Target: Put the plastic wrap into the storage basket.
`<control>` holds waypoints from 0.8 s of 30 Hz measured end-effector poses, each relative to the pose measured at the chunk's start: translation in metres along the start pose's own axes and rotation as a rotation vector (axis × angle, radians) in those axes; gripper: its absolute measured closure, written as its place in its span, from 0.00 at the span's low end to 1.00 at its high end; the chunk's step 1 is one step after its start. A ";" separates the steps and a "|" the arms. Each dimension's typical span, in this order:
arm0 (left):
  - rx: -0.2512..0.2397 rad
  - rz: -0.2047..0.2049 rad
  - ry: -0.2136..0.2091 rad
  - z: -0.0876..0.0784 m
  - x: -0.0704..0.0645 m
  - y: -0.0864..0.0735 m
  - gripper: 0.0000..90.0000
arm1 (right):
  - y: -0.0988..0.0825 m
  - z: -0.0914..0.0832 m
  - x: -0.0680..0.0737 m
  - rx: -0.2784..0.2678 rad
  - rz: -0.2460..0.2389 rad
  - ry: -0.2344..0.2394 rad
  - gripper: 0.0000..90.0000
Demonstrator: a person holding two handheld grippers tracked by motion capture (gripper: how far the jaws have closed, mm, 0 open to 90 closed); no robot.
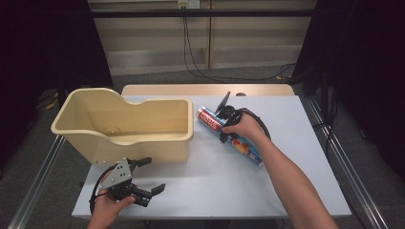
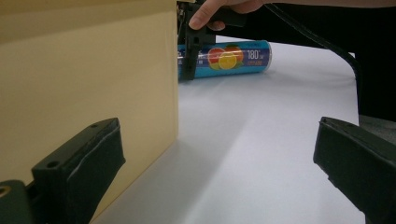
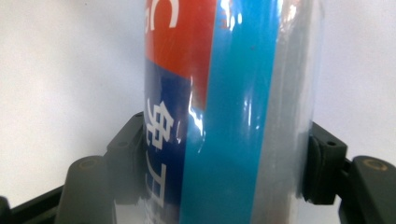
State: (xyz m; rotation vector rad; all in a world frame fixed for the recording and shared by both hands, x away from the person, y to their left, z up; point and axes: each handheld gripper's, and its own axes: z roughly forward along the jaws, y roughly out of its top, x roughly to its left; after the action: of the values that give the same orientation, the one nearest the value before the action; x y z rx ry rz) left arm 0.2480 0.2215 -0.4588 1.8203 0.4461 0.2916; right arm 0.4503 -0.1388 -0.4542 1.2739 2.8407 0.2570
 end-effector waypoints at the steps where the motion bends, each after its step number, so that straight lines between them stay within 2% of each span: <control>1: 0.002 0.003 0.001 0.000 0.000 0.000 0.02 | -0.001 -0.001 0.001 -0.006 0.004 0.002 0.34; 4: 0.004 0.006 -0.004 0.001 -0.002 0.001 0.02 | -0.004 -0.003 0.001 -0.016 -0.025 -0.005 0.33; 6: 0.006 0.007 -0.006 0.002 -0.002 0.001 0.02 | -0.006 -0.008 0.002 -0.003 -0.001 -0.003 0.32; 9: 0.006 0.010 -0.005 0.002 -0.002 0.001 0.02 | -0.009 -0.009 0.002 0.016 -0.028 -0.008 0.30; 11: 0.005 0.011 -0.004 0.002 -0.002 0.002 0.02 | -0.010 -0.007 0.002 0.030 -0.044 -0.028 0.31; 13: 0.003 0.010 -0.005 0.002 -0.002 0.002 0.02 | -0.009 -0.007 0.003 0.029 -0.022 -0.028 0.34; 15: 0.007 0.013 -0.004 0.002 -0.002 0.002 0.02 | -0.008 -0.007 0.003 0.031 -0.041 -0.034 0.34; 18: 0.006 0.013 -0.004 0.002 -0.002 0.002 0.02 | -0.009 -0.007 0.001 0.025 -0.027 -0.023 0.35; 20: 0.006 0.011 0.000 0.001 -0.002 0.001 0.02 | -0.010 -0.008 0.000 0.017 0.007 -0.002 0.35; 22: 0.007 0.009 0.000 0.000 -0.001 0.001 0.02 | -0.011 -0.008 0.001 0.014 0.013 -0.002 0.35; 24: 0.007 0.009 0.002 0.001 -0.002 0.001 0.02 | -0.013 -0.008 0.000 -0.001 -0.016 -0.009 0.35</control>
State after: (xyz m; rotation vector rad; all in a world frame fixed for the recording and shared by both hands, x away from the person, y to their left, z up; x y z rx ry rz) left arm 0.2470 0.2201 -0.4582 1.8293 0.4410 0.2977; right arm 0.4401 -0.1483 -0.4486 1.2478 2.8415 0.2512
